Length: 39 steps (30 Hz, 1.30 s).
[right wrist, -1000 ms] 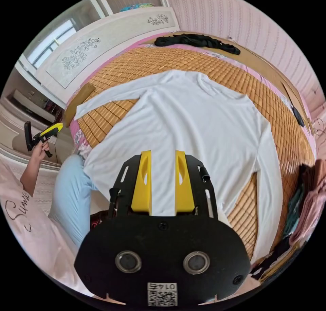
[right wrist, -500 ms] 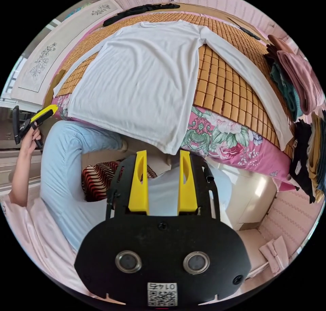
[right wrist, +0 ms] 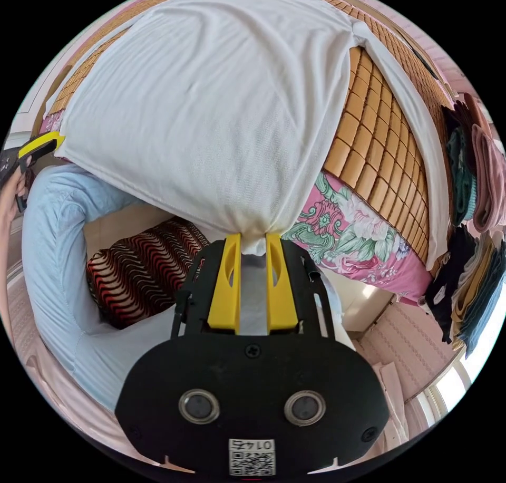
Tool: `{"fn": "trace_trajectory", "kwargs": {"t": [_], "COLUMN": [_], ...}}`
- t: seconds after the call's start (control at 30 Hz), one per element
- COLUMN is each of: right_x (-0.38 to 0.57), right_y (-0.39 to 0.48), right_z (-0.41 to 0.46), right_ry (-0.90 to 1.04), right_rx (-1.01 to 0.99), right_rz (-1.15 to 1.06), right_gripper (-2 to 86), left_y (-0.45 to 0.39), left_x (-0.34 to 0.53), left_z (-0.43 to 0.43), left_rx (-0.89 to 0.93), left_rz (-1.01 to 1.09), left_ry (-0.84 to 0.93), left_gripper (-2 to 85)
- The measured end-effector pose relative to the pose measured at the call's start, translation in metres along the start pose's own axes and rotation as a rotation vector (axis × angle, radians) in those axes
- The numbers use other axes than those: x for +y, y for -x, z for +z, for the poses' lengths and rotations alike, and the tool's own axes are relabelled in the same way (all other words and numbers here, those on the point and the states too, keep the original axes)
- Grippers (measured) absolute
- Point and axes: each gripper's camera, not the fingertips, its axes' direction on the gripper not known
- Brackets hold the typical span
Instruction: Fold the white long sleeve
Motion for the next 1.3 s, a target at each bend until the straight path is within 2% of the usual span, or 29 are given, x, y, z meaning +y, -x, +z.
{"fn": "trace_trajectory", "kwargs": {"t": [0.07,0.23,0.6,0.7,0.9,1.07,1.17,1.3], "right_x": [0.014,0.037,0.097,0.127,0.191,0.231,0.244,0.243], "right_y": [-0.004,-0.004,-0.025,-0.038,-0.087,-0.143,-0.176,-0.227], "right_z": [-0.015,-0.027,-0.049,-0.058,-0.103,-0.137,-0.144,-0.145], "right_ry": [-0.025,0.003,0.012,-0.052,-0.350,-0.618,-0.733,-0.790], "right_rx": [-0.012,-0.013,-0.100,-0.151,-0.219,-0.219,-0.197,-0.211], "right_rz": [-0.009,-0.091,-0.113,-0.073,0.168,0.431,0.606,0.781], "right_gripper": [1.1,-0.4,2.1,4.0,9.6,11.0,10.9,11.2], "left_y": [0.004,-0.001,-0.014,-0.019,-0.026,-0.066,-0.105,-0.155], "left_x": [0.004,0.008,0.022,0.042,0.070,0.053,0.028,-0.013], "left_z": [0.003,0.028,0.074,0.079,0.075,0.055,0.053,0.059], "left_rx": [0.052,0.044,0.000,-0.036,-0.019,-0.052,-0.118,-0.188], "left_rz": [0.002,0.102,0.164,0.185,0.188,0.313,0.435,0.561], "left_ry": [-0.028,0.009,-0.019,-0.049,-0.145,-0.349,-0.429,-0.438], "left_gripper": [-0.2,-0.7,4.6,4.7,5.6,6.3,6.2,7.7]}}
